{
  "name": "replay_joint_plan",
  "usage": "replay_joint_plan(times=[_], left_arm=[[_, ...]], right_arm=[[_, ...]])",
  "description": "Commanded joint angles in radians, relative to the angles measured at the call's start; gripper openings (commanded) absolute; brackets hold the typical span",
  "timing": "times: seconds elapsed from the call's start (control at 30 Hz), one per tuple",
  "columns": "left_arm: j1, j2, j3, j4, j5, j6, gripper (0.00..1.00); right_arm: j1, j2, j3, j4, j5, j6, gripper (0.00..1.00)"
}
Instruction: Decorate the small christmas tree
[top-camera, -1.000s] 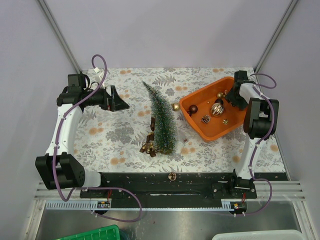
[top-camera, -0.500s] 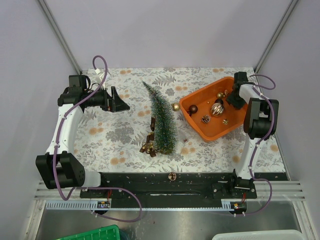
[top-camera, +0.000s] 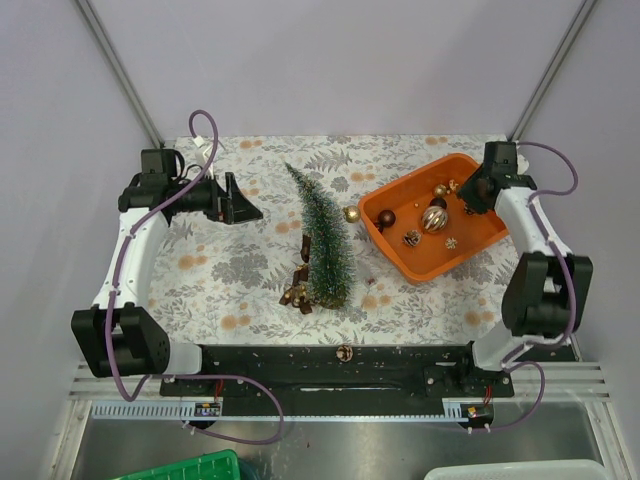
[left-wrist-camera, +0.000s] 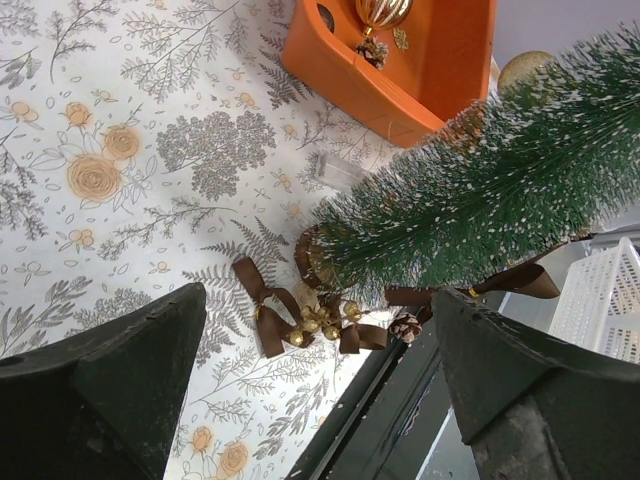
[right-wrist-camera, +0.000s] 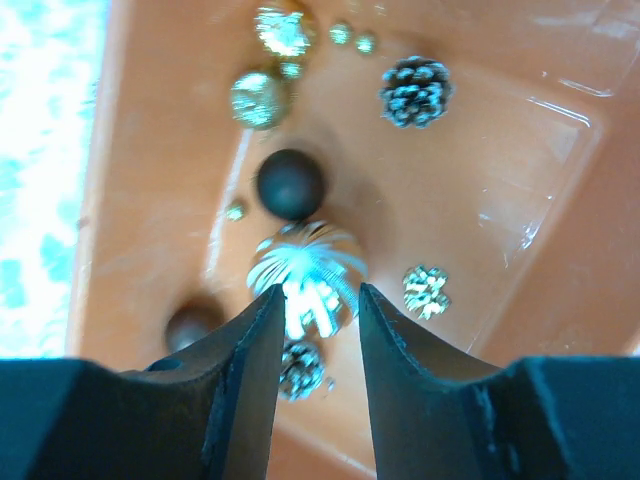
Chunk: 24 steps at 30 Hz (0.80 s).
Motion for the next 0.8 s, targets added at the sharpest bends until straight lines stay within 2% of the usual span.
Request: replay_joint_plan(times=[0.0, 0.1, 0.17, 0.3, 0.43, 0.77], left_arm=[[-0.031, -0.029, 0.004, 0.083, 0.031, -0.018, 0.99], [-0.040, -0.035, -0.006, 0.098, 0.039, -0.030, 0.99], [-0.040, -0.043, -0.012, 0.098, 0.036, -0.027, 0.99], [-0.040, -0.050, -0.026, 0.100, 0.027, -0.018, 0.99], [-0.042, -0.041, -0.019, 0.082, 0.016, 0.002, 0.99], [-0.042, -0.006, -0.002, 0.078, 0.011, 0.008, 0.99]], right_arm=[[0.033, -0.172, -0.058, 0.024, -0.017, -0.009, 0.48], [0.032, -0.132, -0.028, -0.028, 0.088, -0.046, 0.68], [0.032, -0.068, 0.010, -0.031, 0.102, -0.050, 0.72], [0.026, 0.101, 0.122, -0.062, 0.149, -0.062, 0.74], [0.015, 0.204, 0.195, -0.063, 0.201, -0.069, 0.74], [-0.028, 0.320, 0.224, -0.031, 0.223, -0.085, 0.73]])
